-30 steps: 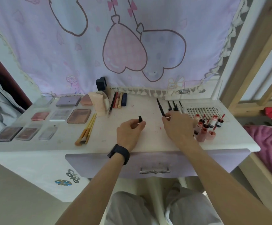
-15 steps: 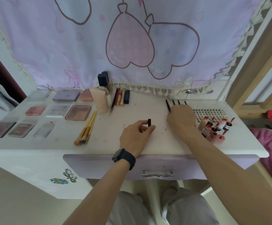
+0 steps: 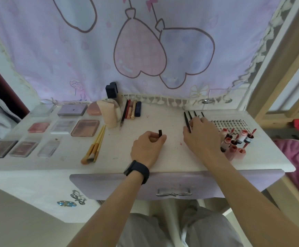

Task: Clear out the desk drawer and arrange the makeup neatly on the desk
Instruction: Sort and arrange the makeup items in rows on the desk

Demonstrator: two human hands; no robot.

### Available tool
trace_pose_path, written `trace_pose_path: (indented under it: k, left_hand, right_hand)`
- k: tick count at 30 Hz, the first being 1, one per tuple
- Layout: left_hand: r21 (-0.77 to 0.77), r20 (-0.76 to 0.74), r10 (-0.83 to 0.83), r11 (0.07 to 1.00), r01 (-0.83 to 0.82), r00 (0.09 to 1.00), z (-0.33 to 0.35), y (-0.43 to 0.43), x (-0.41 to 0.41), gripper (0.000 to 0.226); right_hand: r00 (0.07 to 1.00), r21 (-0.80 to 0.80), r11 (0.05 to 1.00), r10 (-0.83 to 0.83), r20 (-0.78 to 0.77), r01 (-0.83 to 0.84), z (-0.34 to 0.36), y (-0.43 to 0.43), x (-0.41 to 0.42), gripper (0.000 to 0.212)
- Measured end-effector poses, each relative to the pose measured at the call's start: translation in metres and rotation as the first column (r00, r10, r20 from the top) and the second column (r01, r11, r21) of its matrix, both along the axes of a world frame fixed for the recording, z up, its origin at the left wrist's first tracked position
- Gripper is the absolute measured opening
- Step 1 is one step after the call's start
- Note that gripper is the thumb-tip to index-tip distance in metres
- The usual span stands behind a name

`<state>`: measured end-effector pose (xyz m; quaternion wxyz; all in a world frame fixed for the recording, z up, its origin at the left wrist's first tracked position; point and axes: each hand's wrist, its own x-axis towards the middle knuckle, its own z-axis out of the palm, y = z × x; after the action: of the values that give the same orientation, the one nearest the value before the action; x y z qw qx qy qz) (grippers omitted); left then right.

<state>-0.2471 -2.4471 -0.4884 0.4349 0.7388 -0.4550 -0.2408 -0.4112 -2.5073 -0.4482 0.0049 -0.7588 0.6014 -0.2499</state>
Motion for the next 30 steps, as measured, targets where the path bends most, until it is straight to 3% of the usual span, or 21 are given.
trace_pose_path:
  k: [3,8,11,14,18,22,26,30]
  left_hand:
    - [0.088,0.027,-0.049,0.995,0.047,0.998,0.011,-0.02,0.004,0.023]
    - [0.196,0.091,-0.122,0.975,0.102,0.988,0.033,-0.065,-0.008,0.019]
    - [0.224,0.081,-0.146,0.967,0.125,0.986,0.036,-0.087,-0.029,0.021]
    - [0.244,0.085,-0.144,0.962,0.12,0.986,0.036,-0.101,-0.046,0.026]
    - [0.249,0.113,-0.129,0.964,0.097,0.985,0.032,-0.11,-0.057,0.028]
    - [0.23,0.117,-0.112,0.97,0.083,0.987,0.029,-0.113,-0.063,0.034]
    - [0.219,0.112,-0.1,0.973,0.073,0.989,0.029,-0.11,-0.068,0.036]
    - [0.223,0.118,-0.093,0.973,0.065,0.989,0.029,-0.108,-0.069,0.032]
  right_hand:
    - [0.977,-0.215,0.976,0.088,0.195,-0.045,-0.008,0.044,-0.022,0.016]
    - [0.952,-0.353,0.934,0.147,0.267,-0.045,-0.043,0.089,-0.076,0.013]
    - [0.951,-0.344,0.939,0.084,0.297,0.024,-0.061,0.091,-0.11,0.021]
    - [0.949,-0.27,0.946,-0.092,0.3,0.177,-0.072,0.085,-0.14,0.033]
    - [0.951,-0.202,0.932,-0.28,0.134,0.303,-0.088,0.07,-0.168,0.06]
    - [0.964,-0.129,0.961,-0.225,0.142,0.244,-0.107,0.059,-0.178,0.073]
    - [0.949,-0.139,0.962,-0.198,0.247,0.237,-0.117,0.057,-0.174,0.072]
    - [0.947,-0.142,0.962,-0.191,0.257,0.233,-0.119,0.055,-0.172,0.071]
